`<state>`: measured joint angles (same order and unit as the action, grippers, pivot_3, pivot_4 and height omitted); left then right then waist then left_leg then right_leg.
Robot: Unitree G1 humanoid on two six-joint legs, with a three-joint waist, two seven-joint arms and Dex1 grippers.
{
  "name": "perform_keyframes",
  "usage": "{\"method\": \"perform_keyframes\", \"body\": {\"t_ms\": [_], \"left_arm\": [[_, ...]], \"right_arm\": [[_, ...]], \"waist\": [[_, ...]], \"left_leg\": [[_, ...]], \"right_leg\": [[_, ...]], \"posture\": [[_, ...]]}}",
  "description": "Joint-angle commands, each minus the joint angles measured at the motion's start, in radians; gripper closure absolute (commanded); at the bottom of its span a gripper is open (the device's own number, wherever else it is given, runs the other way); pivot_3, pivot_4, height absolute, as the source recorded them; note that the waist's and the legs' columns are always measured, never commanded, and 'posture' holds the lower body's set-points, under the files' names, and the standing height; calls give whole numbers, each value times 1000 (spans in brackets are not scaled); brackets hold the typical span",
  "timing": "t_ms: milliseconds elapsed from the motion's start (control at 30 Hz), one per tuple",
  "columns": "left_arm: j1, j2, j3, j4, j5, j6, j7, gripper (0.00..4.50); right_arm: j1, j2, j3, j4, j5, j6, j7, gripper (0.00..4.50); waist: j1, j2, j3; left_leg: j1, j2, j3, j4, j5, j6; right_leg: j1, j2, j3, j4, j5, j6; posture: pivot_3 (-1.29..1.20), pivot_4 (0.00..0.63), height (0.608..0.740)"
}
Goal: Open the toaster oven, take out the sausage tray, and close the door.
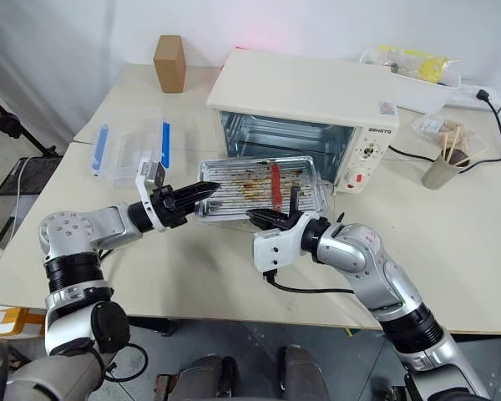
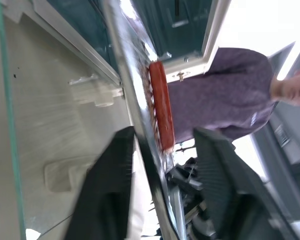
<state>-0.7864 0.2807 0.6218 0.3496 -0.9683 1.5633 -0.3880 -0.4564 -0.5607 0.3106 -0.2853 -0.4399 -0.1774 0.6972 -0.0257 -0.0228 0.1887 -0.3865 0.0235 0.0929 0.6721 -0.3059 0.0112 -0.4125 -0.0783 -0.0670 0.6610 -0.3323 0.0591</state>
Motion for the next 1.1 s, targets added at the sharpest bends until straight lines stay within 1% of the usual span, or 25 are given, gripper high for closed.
{"method": "perform_keyframes", "body": {"t_ms": [33, 100, 267, 367, 500, 567, 667, 767, 833, 867, 933, 1000, 1033, 1100], "left_arm": [[-34, 12, 33, 46, -48, 48, 34, 3930], [-43, 33, 18, 93, -80, 51, 47, 4477], [-45, 93, -58, 196, -189, 51, 88, 4477], [-50, 106, -46, 251, -224, 51, 146, 4500], [-36, 126, -34, 283, -292, 51, 210, 4500], [-15, 141, -42, 274, -336, 51, 234, 4500], [39, 173, -64, 239, -420, 51, 262, 4500], [118, 197, -28, 169, -496, 51, 297, 4500], [194, 225, 11, 75, -544, 51, 274, 4500], [222, 236, 29, 47, -575, 44, 273, 4500], [281, 250, 42, -11, -626, 26, 285, 4500], [344, 255, 48, -54, -688, -18, 324, 4500], [373, 258, 46, -74, -722, -43, 343, 4500], [441, 256, 51, -120, -805, -120, 406, 4500]], "right_arm": [[-10, 0, -11, -28, 32, -12, 8, 4500], [-15, -1, -13, -24, 34, -18, 9, 4500], [-7, -1, -33, -23, 80, -6, 35, 4500], [2, -13, -44, -33, 110, -26, 46, 3734], [39, -46, -74, -47, 165, -115, 34, 2431], [65, -63, -111, -41, 182, -162, 12, 1766], [117, -99, -180, -19, 214, -220, -15, 1766], [190, -155, -292, 41, 264, -279, -41, 1766], [270, -184, -380, 111, 388, -295, -14, 1766], [309, -198, -408, 144, 456, -300, 19, 2132], [355, -213, -455, 198, 544, -305, 54, 2593], [374, -218, -489, 244, 617, -276, 85, 3269], [378, -220, -501, 264, 641, -268, 98, 3720], [386, -225, -511, 315, 708, -201, 149, 4363]], "waist": [[0, 0, 0], [0, 0, 0], [0, 0, 0], [0, 0, 0], [0, 0, 0], [0, 0, 0], [-1, 0, 0], [0, 0, 0], [1, -1, 0], [1, -1, 0], [0, -1, 0], [0, -1, 0], [0, -1, 0], [-3, -1, 0]], "left_leg": [[0, 0, 0, 0, 0, 0], [0, 0, 0, 0, 0, 0], [0, 0, 0, 0, 0, -1], [0, 0, 0, 1, 0, -1], [0, 0, 0, 1, 0, -1], [0, 0, 0, 1, 0, -1], [0, 0, 0, 1, 0, -1], [1, 0, 0, 1, 0, -1], [1, 0, 0, 1, 0, -1], [1, 1, 0, 1, 0, -1], [2, 1, -1, 0, -1, -1], [3, 1, 0, 0, -1, -1], [5, 0, 0, 0, -1, -1], [11, 1, 1, -2, -1, -1]], "right_leg": [[0, 0, 0, 0, 0, 0], [0, 0, 0, 0, 0, 0], [0, 0, 0, 1, 0, 0], [0, 0, 0, 1, 0, 0], [0, 0, 0, 1, 0, 0], [0, 0, 0, 1, 0, 0], [0, 0, 0, 1, 0, 0], [0, 0, 1, 1, 0, 0], [0, 0, 1, 1, 0, 0], [1, 0, 1, 0, 0, 0], [2, 0, 1, -1, 0, 0], [3, -1, 1, -2, 0, 0], [5, -1, 2, -3, 0, 0], [10, -1, 3, -4, 0, -1]], "posture": [[0, 150, 740], [0, 150, 740], [0, 150, 740], [0, 150, 740], [0, 150, 740], [0, 150, 740], [0, 150, 740], [0, 150, 740], [0, 150, 740], [0, 150, 740], [0, 150, 740], [0, 150, 740], [0, 150, 740], [0, 150, 740]]}}
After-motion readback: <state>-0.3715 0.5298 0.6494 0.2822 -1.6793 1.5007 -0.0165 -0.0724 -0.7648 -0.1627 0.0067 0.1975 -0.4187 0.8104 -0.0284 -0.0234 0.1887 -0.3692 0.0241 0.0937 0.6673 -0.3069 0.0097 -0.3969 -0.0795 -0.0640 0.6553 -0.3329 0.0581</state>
